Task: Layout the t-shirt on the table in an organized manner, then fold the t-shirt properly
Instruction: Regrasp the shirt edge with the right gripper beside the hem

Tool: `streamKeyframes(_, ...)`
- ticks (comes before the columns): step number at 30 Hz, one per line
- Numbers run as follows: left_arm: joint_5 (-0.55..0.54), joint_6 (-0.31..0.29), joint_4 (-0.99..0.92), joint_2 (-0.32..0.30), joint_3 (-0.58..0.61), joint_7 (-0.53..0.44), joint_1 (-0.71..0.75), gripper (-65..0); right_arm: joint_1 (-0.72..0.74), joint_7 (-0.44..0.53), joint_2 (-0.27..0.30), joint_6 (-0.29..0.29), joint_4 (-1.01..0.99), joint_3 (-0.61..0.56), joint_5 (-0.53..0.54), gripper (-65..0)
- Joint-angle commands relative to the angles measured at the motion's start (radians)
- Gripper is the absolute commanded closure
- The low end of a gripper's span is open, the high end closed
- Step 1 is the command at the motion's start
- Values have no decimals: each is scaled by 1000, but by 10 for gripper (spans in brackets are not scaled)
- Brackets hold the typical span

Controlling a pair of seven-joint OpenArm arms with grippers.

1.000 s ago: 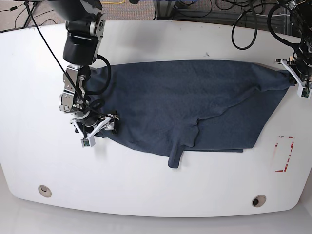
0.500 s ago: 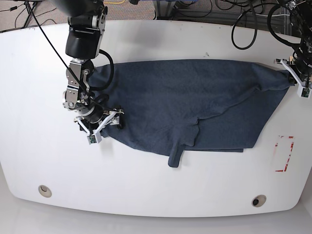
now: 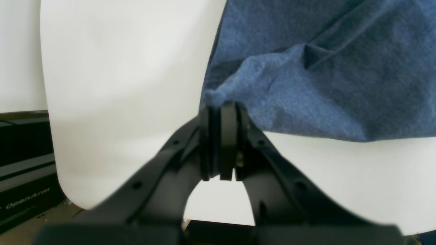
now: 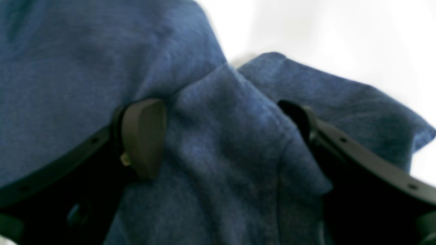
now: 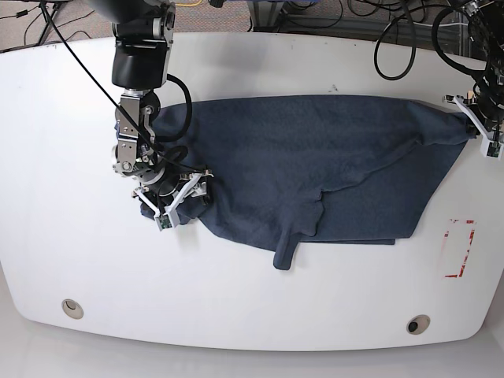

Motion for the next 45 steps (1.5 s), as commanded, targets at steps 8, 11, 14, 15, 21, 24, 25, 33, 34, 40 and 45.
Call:
streamKeyframes(8,-5,1,14,-17,-5,-17,-5,0,43,26,5,6,24,2,10,-409)
streamKeyframes(11,-5,1,14,-17,-5,-17,-5,0,44,24,5,8,24,2,9,-409)
streamKeyframes(14,-5,1,14,-17,-5,-17,-5,0,46,24,5,8,27,2,10,-409)
streamKeyframes(15,-5,1,14,-17,-5,-17,-5,0,46,24,5,8,34,2,10,-409)
streamKeyframes(21,-5,1,12,-17,-5,-17,-5,0,43,23,5,6,74,2,3,-409)
streamKeyframes(24,-5,1,12,-17,-5,-17,-5,0,43,23,5,6,70,2,3,-409)
streamKeyframes(25,-5,1,12,-17,-5,-17,-5,0,43,23,6,6,70,2,3,-409)
streamKeyframes(33,-7,1,-24,-17,-5,-19,-5,0,40,23,6,6,53,3,3,-407)
streamKeyframes(34,-7,1,-29,-17,-5,-19,-7,0,40,23,6,6,48,3,3,-407)
streamKeyframes(40,-7,1,-34,-17,-5,-19,-7,0,40,23,6,6,42,40,3,-347)
streamKeyframes(45,-7,1,-34,-17,-5,-19,-7,0,40,21,6,8,42,51,3,-163)
